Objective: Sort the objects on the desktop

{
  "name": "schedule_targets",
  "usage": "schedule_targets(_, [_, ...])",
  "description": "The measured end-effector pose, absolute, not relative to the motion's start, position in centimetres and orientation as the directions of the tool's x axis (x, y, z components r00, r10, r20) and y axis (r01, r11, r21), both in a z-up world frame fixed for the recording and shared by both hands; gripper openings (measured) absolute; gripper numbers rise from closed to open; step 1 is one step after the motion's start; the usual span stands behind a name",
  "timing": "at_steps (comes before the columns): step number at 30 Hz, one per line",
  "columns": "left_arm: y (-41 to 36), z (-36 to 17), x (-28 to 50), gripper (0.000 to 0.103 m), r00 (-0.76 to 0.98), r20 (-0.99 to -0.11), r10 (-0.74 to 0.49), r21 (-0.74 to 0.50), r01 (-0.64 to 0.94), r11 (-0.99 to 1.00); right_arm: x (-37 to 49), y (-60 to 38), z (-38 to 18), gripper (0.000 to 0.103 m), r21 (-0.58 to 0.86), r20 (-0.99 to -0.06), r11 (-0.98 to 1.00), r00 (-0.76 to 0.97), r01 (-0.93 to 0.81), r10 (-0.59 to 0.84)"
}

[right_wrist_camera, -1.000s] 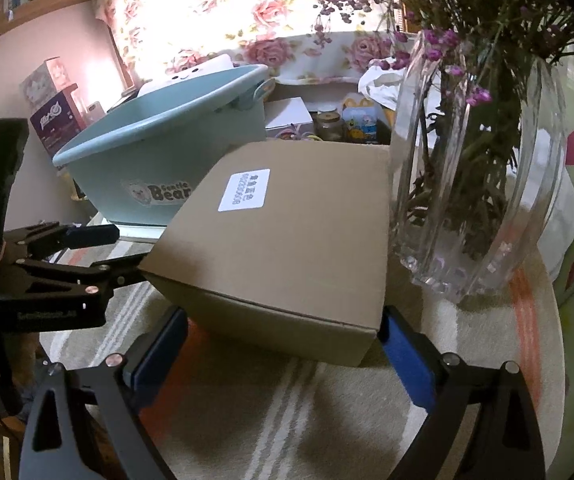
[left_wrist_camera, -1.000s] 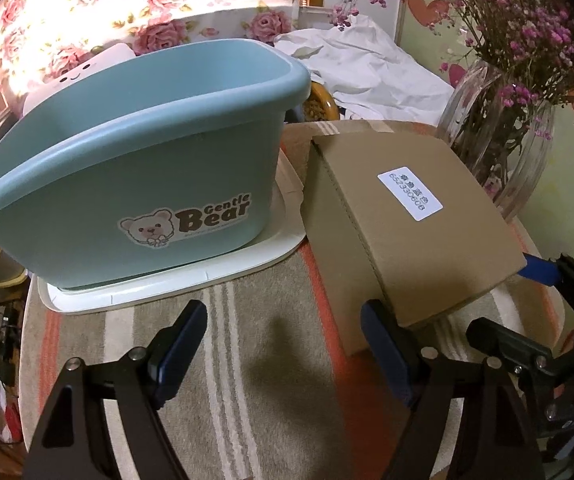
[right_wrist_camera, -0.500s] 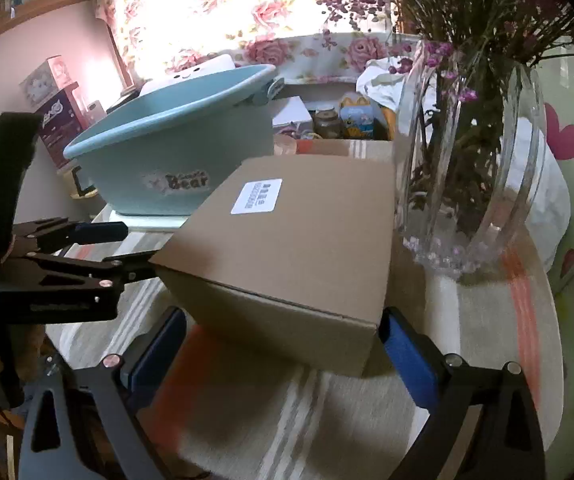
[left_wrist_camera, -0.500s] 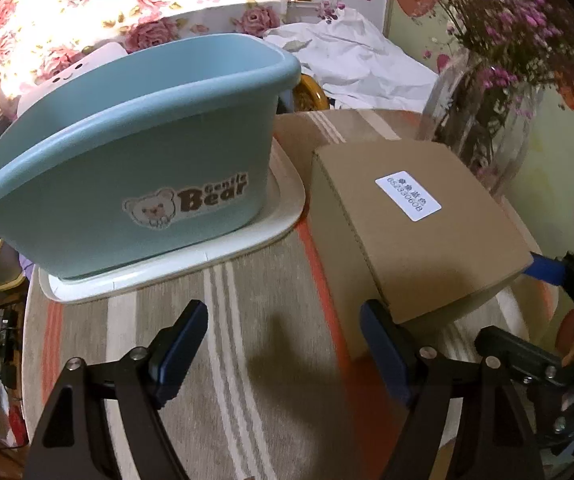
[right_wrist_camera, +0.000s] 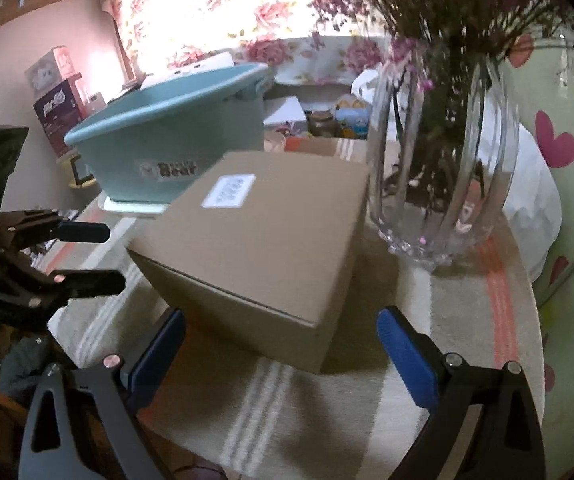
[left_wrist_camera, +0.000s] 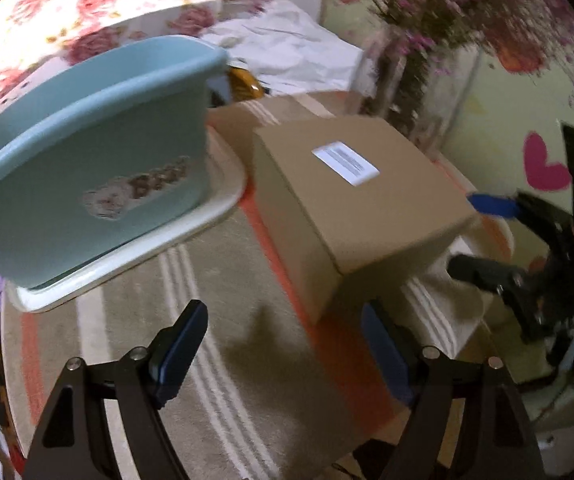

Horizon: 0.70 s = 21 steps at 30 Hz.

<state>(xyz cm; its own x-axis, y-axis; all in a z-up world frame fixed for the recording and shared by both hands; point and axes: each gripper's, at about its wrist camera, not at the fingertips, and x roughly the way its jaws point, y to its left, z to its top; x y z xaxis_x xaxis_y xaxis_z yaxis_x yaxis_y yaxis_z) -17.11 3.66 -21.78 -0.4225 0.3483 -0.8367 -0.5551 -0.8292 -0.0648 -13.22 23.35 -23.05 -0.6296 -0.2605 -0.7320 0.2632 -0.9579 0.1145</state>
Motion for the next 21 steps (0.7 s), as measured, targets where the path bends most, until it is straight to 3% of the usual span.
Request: schedule_targets(21, [8.2, -22.9, -19.5, 0.083, -0.346, -0.824, 0.448, -0.136, -0.648, -0.749, -15.3, 22.5, -24.3, 0.099, 0.099, -0.750, -0.921, -0.580, 0.377, -0.318])
